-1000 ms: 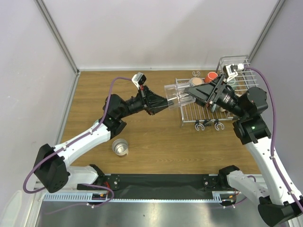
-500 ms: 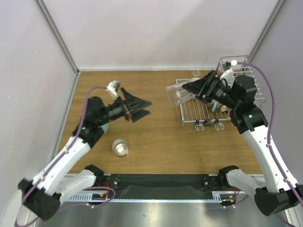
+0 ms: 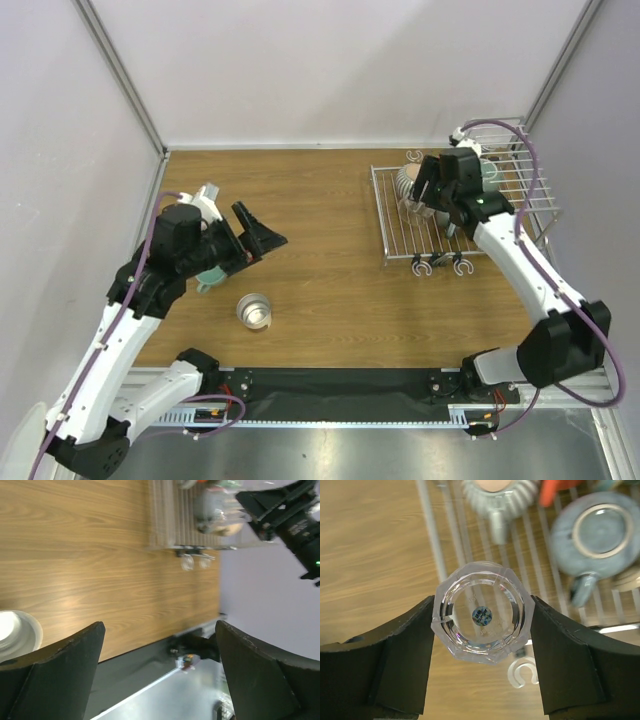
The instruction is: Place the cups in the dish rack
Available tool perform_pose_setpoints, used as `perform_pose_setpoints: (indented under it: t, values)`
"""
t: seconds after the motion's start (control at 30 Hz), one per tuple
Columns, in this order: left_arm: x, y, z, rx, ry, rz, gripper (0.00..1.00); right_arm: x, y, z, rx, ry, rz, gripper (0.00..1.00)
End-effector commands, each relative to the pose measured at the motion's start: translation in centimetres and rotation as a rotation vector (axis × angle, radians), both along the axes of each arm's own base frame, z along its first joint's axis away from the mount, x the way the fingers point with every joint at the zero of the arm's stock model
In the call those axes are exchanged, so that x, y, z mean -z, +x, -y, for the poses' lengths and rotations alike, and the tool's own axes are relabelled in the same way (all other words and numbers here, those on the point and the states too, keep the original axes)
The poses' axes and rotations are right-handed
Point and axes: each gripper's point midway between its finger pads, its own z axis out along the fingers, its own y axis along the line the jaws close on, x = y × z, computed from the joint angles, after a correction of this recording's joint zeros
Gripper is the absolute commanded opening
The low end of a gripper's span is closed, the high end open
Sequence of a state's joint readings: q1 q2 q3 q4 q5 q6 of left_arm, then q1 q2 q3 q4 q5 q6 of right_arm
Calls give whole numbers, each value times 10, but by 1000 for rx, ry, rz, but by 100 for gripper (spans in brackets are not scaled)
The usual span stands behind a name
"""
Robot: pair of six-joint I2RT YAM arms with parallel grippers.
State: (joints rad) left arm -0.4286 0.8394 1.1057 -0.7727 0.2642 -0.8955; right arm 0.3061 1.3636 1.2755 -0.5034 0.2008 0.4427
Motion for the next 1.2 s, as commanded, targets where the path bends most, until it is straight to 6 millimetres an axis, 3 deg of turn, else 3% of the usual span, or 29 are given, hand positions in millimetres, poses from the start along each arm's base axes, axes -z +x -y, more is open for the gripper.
perform_pose_setpoints:
  t: [0.0, 0.03, 0.2, 0.37, 0.6, 0.87, 1.07, 1.17]
  values:
    - [11, -8, -36, -81, 193, -30, 97, -13, 20, 23, 80, -177, 83, 0]
    - [17, -12, -43, -96, 229, -62, 96, 1, 25, 26, 97, -212, 53, 0]
    - [18, -12, -66, -173, 333, -70, 94, 22, 33, 29, 110, -270, 37, 0]
    - [18, -14, -74, -185, 375, -75, 94, 47, 35, 35, 129, -330, -11, 0]
    - [28, -19, -83, -231, 404, -137, 95, 68, 43, 29, 128, -302, -25, 0]
    - [24, -21, -82, -230, 393, -127, 95, 81, 58, 30, 132, -316, -34, 0]
    - [24, -23, -83, -228, 390, -125, 95, 90, 65, 30, 133, -331, -65, 15]
    - [24, -23, -82, -221, 391, -123, 95, 90, 65, 30, 128, -335, -66, 27]
